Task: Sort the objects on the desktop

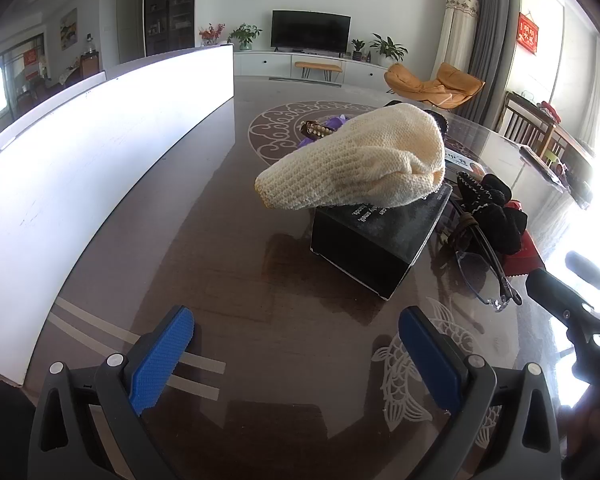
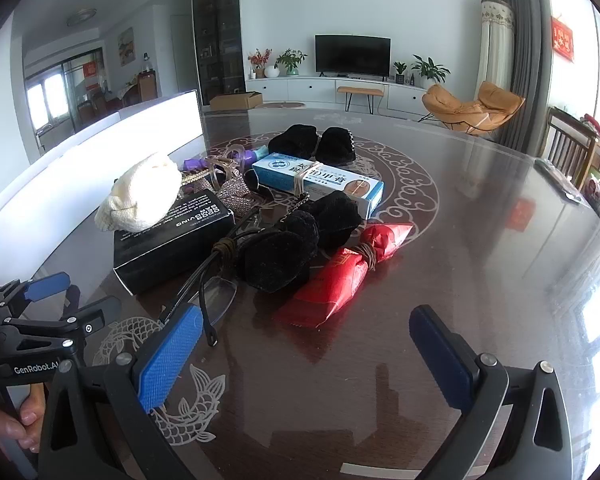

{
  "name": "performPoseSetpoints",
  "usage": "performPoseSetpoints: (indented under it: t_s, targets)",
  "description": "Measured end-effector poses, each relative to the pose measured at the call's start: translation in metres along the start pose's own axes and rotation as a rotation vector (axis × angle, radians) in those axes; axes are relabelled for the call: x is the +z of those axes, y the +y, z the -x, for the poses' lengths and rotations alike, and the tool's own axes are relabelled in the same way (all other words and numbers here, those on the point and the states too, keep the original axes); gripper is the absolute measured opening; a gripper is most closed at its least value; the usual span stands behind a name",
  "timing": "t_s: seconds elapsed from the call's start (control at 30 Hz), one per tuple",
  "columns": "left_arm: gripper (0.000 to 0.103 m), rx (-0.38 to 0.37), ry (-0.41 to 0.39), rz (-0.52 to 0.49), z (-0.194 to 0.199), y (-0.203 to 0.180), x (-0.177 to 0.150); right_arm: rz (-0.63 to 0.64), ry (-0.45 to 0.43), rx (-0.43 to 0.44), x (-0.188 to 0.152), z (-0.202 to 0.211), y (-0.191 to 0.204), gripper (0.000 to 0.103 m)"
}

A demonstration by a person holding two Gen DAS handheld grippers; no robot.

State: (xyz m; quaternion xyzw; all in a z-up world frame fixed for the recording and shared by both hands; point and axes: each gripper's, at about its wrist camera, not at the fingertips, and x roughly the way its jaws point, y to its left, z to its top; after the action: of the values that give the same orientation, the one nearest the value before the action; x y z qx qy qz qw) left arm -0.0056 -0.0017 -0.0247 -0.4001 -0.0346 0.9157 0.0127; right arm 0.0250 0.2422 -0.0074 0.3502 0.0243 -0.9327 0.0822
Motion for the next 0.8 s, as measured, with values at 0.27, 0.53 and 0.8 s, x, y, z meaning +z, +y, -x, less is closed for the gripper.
performPoseSetpoints:
  t_s: [0.27, 0.53, 0.8]
  targets:
    - [0.103, -0.004, 0.004, 0.005, 0.0010, 0.0033, 0.0009, 0.012, 0.009, -0.001, -0.0006, -0.0019, 0.0036, 0.103]
    - [0.103, 0.000, 0.005, -0.001, 0.0011, 0.0025, 0.0014, 0.012, 0.013, 0.001, -0.0011, -0.0024, 0.0036, 0.103]
    - [0.103, 0.005, 0.009, -0.010, 0.0010, 0.0028, 0.0024, 0.018, 0.019, -0.001, -0.0013, -0.0032, 0.0046, 0.103]
